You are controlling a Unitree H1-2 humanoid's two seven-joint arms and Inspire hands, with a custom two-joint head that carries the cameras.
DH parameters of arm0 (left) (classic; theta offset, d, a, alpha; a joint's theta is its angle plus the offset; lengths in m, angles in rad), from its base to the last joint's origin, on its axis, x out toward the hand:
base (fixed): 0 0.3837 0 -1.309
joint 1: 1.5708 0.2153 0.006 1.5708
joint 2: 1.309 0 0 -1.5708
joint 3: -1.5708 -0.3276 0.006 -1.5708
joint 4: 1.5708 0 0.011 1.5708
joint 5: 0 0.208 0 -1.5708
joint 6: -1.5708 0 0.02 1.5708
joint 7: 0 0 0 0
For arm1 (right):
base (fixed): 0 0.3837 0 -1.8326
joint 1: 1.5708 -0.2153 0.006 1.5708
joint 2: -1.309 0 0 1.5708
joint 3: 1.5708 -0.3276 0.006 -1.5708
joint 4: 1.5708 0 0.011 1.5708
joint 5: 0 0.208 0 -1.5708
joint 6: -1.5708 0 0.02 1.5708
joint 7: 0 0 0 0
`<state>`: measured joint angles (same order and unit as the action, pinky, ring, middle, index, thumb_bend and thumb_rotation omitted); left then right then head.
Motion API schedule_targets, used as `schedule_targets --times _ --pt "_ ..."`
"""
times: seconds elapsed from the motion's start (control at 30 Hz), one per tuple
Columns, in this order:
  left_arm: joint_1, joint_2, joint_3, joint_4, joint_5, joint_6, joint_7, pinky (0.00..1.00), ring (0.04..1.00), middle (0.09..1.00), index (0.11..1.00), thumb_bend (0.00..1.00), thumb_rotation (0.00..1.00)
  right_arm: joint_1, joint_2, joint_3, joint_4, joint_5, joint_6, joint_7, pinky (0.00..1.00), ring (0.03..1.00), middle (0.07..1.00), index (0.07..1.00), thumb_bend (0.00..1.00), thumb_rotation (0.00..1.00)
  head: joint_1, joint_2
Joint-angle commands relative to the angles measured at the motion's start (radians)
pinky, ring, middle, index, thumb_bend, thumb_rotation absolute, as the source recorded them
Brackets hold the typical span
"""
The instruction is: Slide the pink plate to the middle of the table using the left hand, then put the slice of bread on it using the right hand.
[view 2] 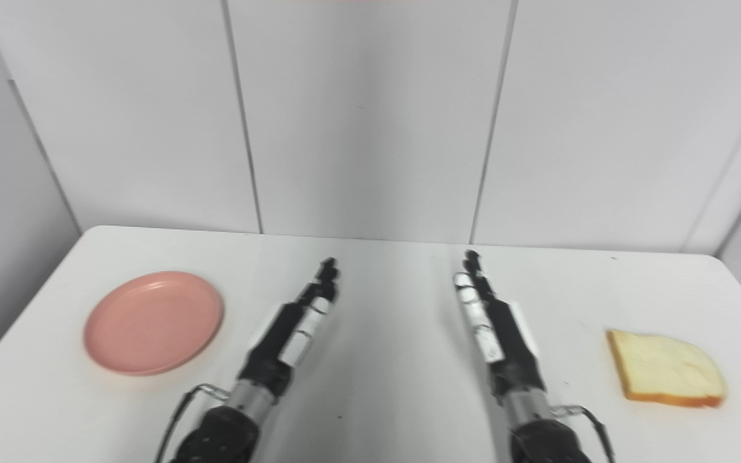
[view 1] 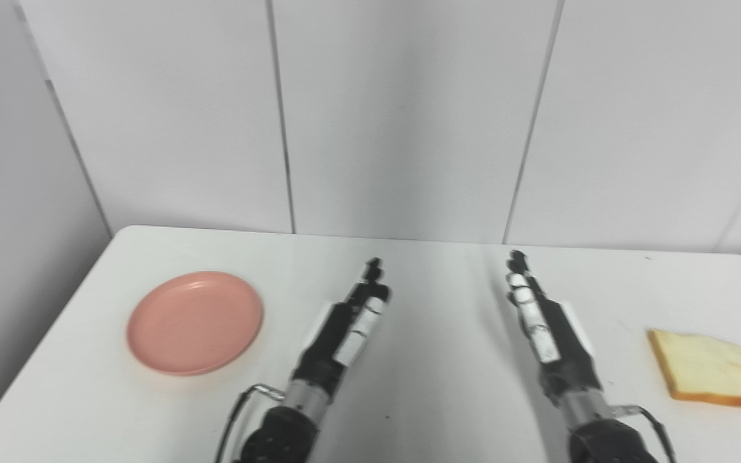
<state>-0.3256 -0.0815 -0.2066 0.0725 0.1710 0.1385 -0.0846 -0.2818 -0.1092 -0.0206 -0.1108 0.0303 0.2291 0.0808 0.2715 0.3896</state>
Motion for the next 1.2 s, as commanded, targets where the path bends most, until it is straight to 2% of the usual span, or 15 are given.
schedule_targets --times 0.0,0.13,0.3,0.43,0.53,0.63,0.77,0.83,0.9,0.97,1.03,1.17 --pt "-0.049 -0.026 0.002 0.0 -0.033 -0.033 -0.006 1.0 1.0 1.0 1.0 0.6 1.0 -0.019 -0.001 -0.014 -0.02 0.033 -0.042 0.01 1.0 1.0 1.0 1.0 0.19 1.0 0.02 -0.003" --pt "-0.061 -0.047 0.013 0.039 -0.076 -0.083 -0.014 1.0 1.0 1.0 1.0 0.6 1.0 -0.019 -0.001 -0.023 -0.032 0.052 -0.033 0.01 1.0 1.0 1.0 1.0 0.14 1.0 0.039 -0.006" --pt "-0.071 -0.055 0.014 0.052 -0.082 -0.091 -0.011 1.0 1.0 1.0 1.0 0.66 1.0 -0.014 -0.004 -0.016 -0.059 0.031 -0.014 -0.001 1.0 1.0 1.0 1.0 0.13 1.0 0.051 -0.005" --pt "-0.075 -0.067 0.024 0.076 -0.113 -0.128 -0.014 1.0 1.0 1.0 1.0 0.63 1.0 -0.016 -0.01 -0.007 -0.067 0.001 -0.01 -0.009 1.0 1.0 1.0 1.0 0.12 1.0 0.058 -0.002" --pt "-0.076 -0.064 0.021 0.066 -0.115 -0.122 -0.015 1.0 1.0 1.0 1.0 0.61 1.0 -0.016 -0.007 -0.009 -0.074 0.002 0.001 -0.009 1.0 1.0 1.0 1.0 0.12 1.0 0.061 0.0" --pt "-0.075 -0.053 0.009 0.045 -0.069 -0.102 0.005 1.0 1.0 1.0 1.0 0.63 1.0 -0.015 -0.005 -0.012 -0.082 0.01 0.014 -0.007 1.0 1.0 1.0 1.0 0.12 1.0 0.063 0.001" --pt "-0.074 -0.036 0.005 -0.047 0.003 -0.016 0.025 1.0 1.0 1.0 1.0 0.6 1.0 -0.015 -0.006 -0.01 -0.098 0.001 0.036 -0.011 1.0 1.0 1.0 1.0 0.11 1.0 0.069 0.003" --pt "-0.077 -0.034 0.011 -0.083 0.051 -0.003 0.054 1.0 1.0 1.0 1.0 0.61 1.0 -0.016 -0.006 -0.016 -0.095 0.016 0.035 -0.006 1.0 1.0 1.0 1.0 0.11 1.0 0.072 0.004" --pt "-0.08 -0.042 0.042 -0.104 0.007 -0.029 0.055 0.99 1.0 1.0 1.0 0.62 1.0 -0.016 -0.005 -0.019 -0.096 0.02 0.037 -0.007 1.0 1.0 1.0 1.0 0.1 1.0 0.073 0.004" --pt "-0.089 -0.042 0.075 -0.115 -0.08 -0.067 0.026 1.0 1.0 1.0 1.0 0.59 1.0 -0.016 -0.006 -0.019 -0.096 0.019 0.039 -0.007 1.0 1.0 1.0 1.0 0.1 1.0 0.076 0.006" --pt "-0.099 -0.035 0.101 -0.145 -0.124 -0.062 0.015 1.0 1.0 1.0 1.0 0.59 1.0 -0.017 -0.01 -0.019 -0.091 0.025 0.035 0.0 1.0 1.0 1.0 1.0 0.1 1.0 0.077 0.007" --pt "-0.116 -0.001 0.138 -0.23 -0.149 -0.051 0.016 1.0 1.0 1.0 1.0 0.58 1.0 -0.019 -0.014 -0.022 -0.093 0.03 0.042 0.003 1.0 1.0 1.0 1.0 0.09 1.0 0.083 0.008"
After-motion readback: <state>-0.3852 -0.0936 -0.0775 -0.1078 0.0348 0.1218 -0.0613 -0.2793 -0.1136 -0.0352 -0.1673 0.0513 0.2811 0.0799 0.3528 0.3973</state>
